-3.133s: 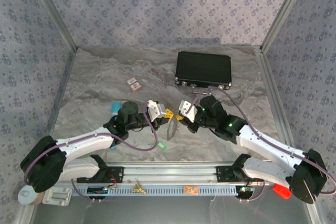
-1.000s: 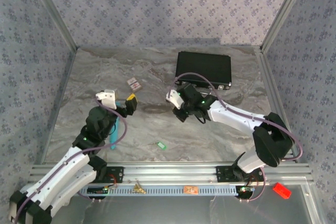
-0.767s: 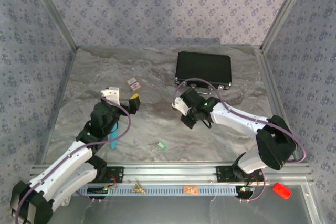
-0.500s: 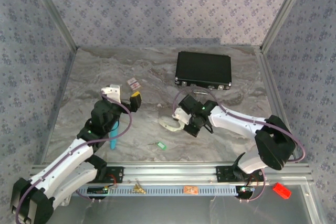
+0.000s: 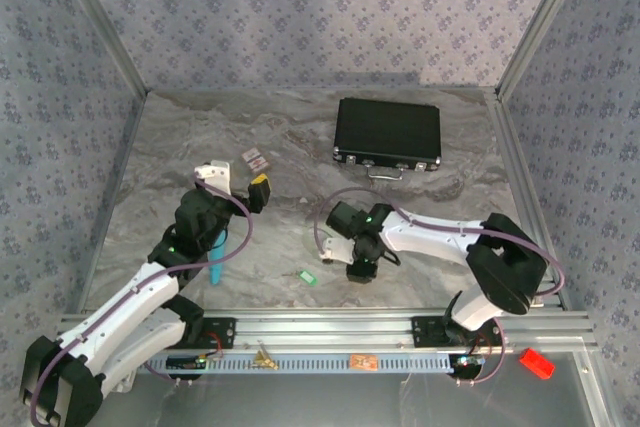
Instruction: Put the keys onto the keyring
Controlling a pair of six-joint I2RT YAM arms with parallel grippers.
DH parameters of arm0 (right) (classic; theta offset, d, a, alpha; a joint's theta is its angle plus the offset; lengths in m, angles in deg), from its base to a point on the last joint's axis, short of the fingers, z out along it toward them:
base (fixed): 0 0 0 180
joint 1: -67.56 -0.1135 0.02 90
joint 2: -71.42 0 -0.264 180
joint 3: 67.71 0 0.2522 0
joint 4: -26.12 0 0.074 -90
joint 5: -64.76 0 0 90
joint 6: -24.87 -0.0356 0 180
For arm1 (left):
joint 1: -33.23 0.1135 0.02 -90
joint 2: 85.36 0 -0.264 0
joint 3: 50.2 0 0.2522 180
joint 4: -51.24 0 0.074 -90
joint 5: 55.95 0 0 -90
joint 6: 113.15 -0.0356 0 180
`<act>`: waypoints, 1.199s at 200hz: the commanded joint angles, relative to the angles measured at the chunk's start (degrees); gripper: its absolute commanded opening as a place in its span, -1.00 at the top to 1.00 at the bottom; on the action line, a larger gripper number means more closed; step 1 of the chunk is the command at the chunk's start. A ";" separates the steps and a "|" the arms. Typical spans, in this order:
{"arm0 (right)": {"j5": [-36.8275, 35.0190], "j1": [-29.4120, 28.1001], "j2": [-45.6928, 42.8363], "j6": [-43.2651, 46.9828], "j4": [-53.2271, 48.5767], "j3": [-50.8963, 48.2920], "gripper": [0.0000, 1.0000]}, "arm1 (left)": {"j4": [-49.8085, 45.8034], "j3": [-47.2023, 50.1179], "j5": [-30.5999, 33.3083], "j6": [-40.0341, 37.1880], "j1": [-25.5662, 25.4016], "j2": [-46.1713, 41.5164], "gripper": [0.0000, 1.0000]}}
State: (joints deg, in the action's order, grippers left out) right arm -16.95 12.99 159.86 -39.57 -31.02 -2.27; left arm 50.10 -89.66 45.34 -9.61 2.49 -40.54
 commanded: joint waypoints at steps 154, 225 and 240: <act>-8.69 6.60 -18.28 -41.16 9.30 -8.31 0.38 | -3.06 -5.60 -4.68 2.18 0.78 5.14 -0.99; -13.22 2.74 -3.04 -34.71 1.74 1.37 0.40 | -4.35 -5.24 -4.28 3.26 0.79 3.50 -1.00; -13.04 2.47 -1.21 -34.05 1.55 2.08 0.40 | -4.53 -5.33 -4.41 3.34 0.78 3.47 -0.99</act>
State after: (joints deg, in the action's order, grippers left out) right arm -27.90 15.96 156.34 -75.94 -25.79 -2.49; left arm 46.04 -93.39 41.45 -6.97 2.90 -36.19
